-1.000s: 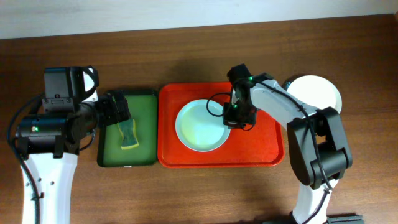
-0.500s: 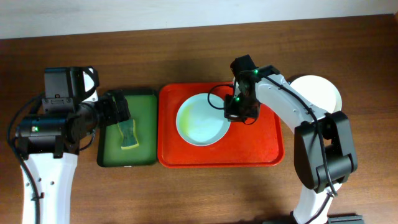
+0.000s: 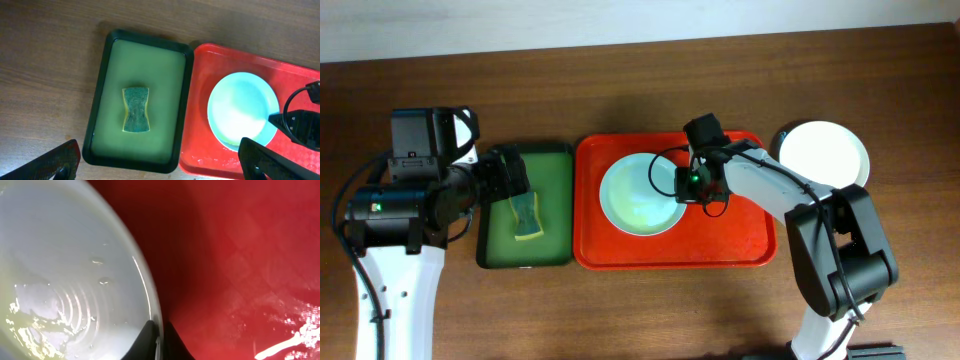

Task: Clean dirty plates on tray and stack at the side
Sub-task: 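Lift the light blue plate with the right gripper and carry it right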

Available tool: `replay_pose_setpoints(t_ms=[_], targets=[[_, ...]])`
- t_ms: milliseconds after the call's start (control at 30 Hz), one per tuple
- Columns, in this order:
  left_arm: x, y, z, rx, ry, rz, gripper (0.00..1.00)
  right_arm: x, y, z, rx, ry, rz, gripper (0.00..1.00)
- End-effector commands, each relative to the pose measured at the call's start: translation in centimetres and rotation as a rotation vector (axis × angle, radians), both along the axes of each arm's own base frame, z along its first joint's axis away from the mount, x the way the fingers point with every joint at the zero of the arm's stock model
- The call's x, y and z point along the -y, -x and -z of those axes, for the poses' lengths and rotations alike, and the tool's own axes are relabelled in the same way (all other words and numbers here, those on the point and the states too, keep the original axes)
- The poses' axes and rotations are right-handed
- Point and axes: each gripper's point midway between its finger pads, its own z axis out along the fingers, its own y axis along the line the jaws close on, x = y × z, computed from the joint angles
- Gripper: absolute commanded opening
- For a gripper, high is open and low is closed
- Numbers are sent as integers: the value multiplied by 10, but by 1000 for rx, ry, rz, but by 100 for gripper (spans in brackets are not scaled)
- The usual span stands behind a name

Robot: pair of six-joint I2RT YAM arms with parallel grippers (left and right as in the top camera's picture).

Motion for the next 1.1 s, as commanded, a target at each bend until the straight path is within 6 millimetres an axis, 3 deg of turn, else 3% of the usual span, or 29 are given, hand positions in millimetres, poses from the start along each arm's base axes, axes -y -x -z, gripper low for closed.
replay_pose_setpoints(t_ms=[0, 100, 167, 333, 400, 567, 633, 767, 867, 933, 1067], targets=[[-3, 0, -8, 24, -9, -8, 99, 6, -9, -10, 42, 30, 7, 4], [-3, 0, -8, 24, -9, -8, 99, -23, -19, -74, 131, -142, -35, 4], [-3, 0, -8, 24, -9, -8, 99, -33, -16, -91, 109, -232, 5, 4], [-3, 0, -8, 24, -9, -8, 99, -57, -23, -100, 134, -281, 77, 4], [-3, 0, -8, 24, -9, -8, 99, -69, -32, -102, 212, -233, 122, 4], [-3, 0, -8, 24, -9, -8, 99, -120, -41, -119, 511, -92, 130, 4], [-3, 0, -8, 24, -9, -8, 99, -124, -44, -128, 622, -13, 131, 4], [-3, 0, -8, 24, -9, -8, 99, -143, -63, -176, 896, 129, -102, 4], [-3, 0, -8, 24, -9, -8, 99, -154, -71, -205, 990, 146, -168, 4], [-3, 0, -8, 24, -9, -8, 99, -166, -66, -212, 1016, 122, -178, 4], [-3, 0, -8, 24, -9, -8, 99, -188, -64, -202, 1070, 171, -249, 4]])
